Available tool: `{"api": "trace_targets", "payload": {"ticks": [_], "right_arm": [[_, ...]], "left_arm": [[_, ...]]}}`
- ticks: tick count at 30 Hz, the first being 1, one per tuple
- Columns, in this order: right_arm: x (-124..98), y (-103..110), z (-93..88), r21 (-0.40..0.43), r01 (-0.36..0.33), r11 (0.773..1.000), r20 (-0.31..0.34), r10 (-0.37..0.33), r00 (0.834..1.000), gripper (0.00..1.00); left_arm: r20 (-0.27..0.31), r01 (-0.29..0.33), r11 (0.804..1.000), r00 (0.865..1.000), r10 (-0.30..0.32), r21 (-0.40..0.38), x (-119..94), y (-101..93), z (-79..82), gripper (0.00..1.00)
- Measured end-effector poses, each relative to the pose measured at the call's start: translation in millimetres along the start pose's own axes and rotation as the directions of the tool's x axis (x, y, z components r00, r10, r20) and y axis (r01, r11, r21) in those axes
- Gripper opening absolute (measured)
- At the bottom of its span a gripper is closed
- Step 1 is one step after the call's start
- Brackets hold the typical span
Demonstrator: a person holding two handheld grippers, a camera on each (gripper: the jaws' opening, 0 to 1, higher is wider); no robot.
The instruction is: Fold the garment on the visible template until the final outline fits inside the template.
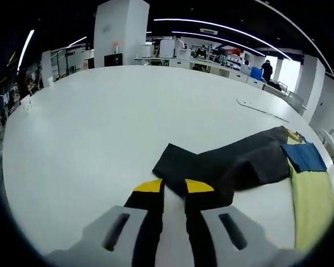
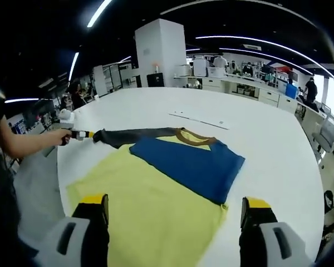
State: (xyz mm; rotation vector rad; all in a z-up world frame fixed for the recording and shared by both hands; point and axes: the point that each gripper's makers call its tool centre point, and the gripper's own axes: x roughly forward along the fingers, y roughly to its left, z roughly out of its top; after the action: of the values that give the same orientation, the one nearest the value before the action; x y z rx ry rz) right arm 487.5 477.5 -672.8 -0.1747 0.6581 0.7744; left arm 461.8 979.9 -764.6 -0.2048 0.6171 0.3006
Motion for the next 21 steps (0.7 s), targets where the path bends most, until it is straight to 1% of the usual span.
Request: {"api": "trace_targets", "payload": {"ticks": [1, 5, 8, 9, 10, 12, 14, 19, 21], "right_arm": [[-1.0, 0.2, -0.5, 0.001, -0.001, 1.000, 0.000, 0.001, 1.000, 0.99], [-9.7, 1.1, -4.5, 0.009, 0.017, 1.000, 0.002, -0.017, 1.000, 0.99], [-12.8, 0.3, -8.0, 0.024, 0.029, 0.999, 0.004, -0.029, 1.000, 0.99], [-13.3, -0.3, -9.9, 0.029, 0.032, 0.999, 0.003, -0.032, 0.999, 0.99], [-13.2, -1.2, -11.4, 0.034, 0.036, 0.999, 0.001, -0.036, 0.999, 0.99], [-13.9, -2.3, -14.0, 0.043, 0.043, 0.998, -0.007, -0.042, 0.999, 0.99], [-14.5, -5.2, -14.8, 0.045, 0.049, 0.998, -0.002, -0.048, 0.999, 0.99], [-17.0, -5.8, -12.4, 0.054, 0.061, 0.997, 0.006, -0.061, 0.998, 0.99], [-17.4, -5.1, -12.0, 0.054, 0.061, 0.997, 0.008, -0.061, 0.998, 0.99]], "left_arm": [[-0.007, -0.005, 1.000, 1.000, 0.005, -0.009, -1.0, 0.1, -1.9, 0.09], [0.001, 0.008, 1.000, 1.000, -0.008, -0.014, 0.8, -1.1, 2.8, 0.08], [-0.006, 0.010, 1.000, 1.000, -0.010, -0.010, 3.4, -0.2, 3.7, 0.02], [-0.012, 0.028, 1.000, 1.000, -0.029, -0.013, 4.8, -1.4, 4.3, 0.00], [-0.014, 0.032, 0.999, 0.999, -0.032, -0.022, 6.0, -0.8, 5.5, 0.00], [-0.023, 0.036, 0.999, 0.999, -0.036, 0.028, 8.2, 0.9, 8.2, 0.00], [-0.017, 0.020, 0.998, 1.000, -0.019, 0.061, 11.4, 5.4, 11.9, 0.00], [0.008, 0.006, 0.995, 1.000, -0.007, 0.097, 15.8, 11.7, 25.2, 0.00], [0.016, -0.001, 0.991, 1.000, -0.001, 0.134, 16.9, 12.3, 30.3, 0.00]]}}
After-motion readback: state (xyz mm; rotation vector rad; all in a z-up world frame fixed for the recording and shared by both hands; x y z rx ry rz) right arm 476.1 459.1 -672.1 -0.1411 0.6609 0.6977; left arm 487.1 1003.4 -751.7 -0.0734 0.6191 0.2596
